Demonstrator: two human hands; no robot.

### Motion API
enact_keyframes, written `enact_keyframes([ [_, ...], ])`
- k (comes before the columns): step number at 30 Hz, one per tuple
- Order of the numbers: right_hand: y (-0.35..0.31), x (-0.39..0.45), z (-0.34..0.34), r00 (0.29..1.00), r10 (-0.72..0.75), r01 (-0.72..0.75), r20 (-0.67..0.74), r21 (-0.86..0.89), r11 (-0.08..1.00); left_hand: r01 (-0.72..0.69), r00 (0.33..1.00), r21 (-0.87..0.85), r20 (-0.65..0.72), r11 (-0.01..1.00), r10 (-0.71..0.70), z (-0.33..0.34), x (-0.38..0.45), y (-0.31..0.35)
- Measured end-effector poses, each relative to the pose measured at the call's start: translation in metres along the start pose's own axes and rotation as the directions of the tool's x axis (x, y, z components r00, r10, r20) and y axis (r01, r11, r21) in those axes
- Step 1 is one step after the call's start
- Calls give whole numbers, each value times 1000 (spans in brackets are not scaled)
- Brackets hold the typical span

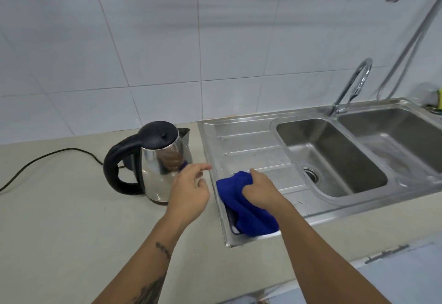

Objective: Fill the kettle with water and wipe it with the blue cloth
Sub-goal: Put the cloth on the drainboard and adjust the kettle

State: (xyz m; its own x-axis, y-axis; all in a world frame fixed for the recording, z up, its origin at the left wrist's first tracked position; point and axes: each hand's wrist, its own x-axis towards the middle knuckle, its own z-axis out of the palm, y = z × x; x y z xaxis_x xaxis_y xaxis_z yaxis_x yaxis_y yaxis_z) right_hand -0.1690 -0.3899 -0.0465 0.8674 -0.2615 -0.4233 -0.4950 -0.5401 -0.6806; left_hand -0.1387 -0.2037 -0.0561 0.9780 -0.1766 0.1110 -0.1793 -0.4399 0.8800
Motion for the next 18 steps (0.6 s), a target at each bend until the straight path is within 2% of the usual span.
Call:
enact_keyframes([
  [2, 17, 2, -8, 998, -1, -1, -64, -27, 1000, 103, 988, 53, 111, 993, -109, 10, -2, -6],
  [5, 45, 7, -12, 997, -18, 8, -71, -143, 990, 177, 947, 143, 245, 974, -208, 33, -8, -14],
  [7, 58, 16, -9, 992, -118, 101, -42, -284, 953, 155, 927, 253, 297, 955, -229, 52, -12, -16],
  [9, 67, 26, -2, 974, -222, 216, 41, -453, 865, 94, 920, 365, 324, 926, -221, 72, -17, -15],
  [12, 82, 40, 4, 965, -201, 260, 166, -644, 719, 20, 918, 506, 332, 862, -216, 97, -19, -10],
  [14, 95, 49, 2, 968, -176, 252, 181, -697, 672, 9, 917, 591, 317, 806, -243, 109, -17, -9],
  [18, 110, 73, -19, 964, -190, 267, 188, -713, 649, -8, 890, 729, 317, 685, -327, 128, -10, -9],
])
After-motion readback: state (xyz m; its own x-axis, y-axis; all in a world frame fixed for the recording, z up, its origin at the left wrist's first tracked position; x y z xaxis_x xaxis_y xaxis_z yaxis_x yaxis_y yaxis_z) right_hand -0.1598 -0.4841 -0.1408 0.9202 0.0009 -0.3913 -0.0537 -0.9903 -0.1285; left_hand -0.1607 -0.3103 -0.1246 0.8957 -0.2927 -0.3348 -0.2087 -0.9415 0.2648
